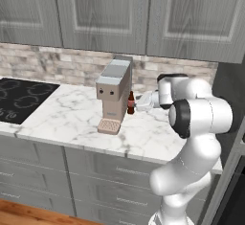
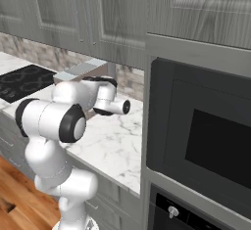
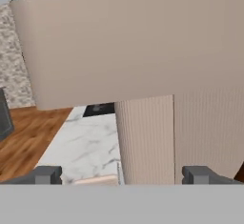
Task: Move the drinks to the dining counter.
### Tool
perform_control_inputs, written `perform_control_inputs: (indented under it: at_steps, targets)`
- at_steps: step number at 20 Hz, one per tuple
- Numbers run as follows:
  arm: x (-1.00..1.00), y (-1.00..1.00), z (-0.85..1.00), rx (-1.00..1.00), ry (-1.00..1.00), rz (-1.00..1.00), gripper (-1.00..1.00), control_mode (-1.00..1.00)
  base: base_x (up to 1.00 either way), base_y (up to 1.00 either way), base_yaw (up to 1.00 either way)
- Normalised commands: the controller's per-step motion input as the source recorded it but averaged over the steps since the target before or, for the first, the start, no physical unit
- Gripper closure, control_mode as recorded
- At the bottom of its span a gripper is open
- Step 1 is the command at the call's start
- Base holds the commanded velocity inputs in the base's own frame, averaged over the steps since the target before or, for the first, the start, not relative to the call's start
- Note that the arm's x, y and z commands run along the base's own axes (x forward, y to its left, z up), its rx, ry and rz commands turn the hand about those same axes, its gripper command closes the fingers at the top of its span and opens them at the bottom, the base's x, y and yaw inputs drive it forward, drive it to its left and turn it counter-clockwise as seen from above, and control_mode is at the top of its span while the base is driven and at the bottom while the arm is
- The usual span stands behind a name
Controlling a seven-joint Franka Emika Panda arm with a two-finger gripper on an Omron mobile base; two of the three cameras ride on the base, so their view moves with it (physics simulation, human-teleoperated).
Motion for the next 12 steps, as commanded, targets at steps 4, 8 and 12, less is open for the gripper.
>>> perform_control_inputs:
  at_steps: [4, 8, 12]
  targets:
    - [0.18, -0.15, -0.09, 0.00, 0.06, 0.00, -1.00, -1.00, 0.00, 0.00, 0.00]
    - [0.13, -0.13, -0.06, 0.01, 0.02, 0.00, -1.00, -1.00, 0.00, 0.00, 0.00]
    - [0.08, -0.01, -0.07, 0.01, 0.00, 0.00, -1.00, -1.00, 0.00, 0.00, 0.00]
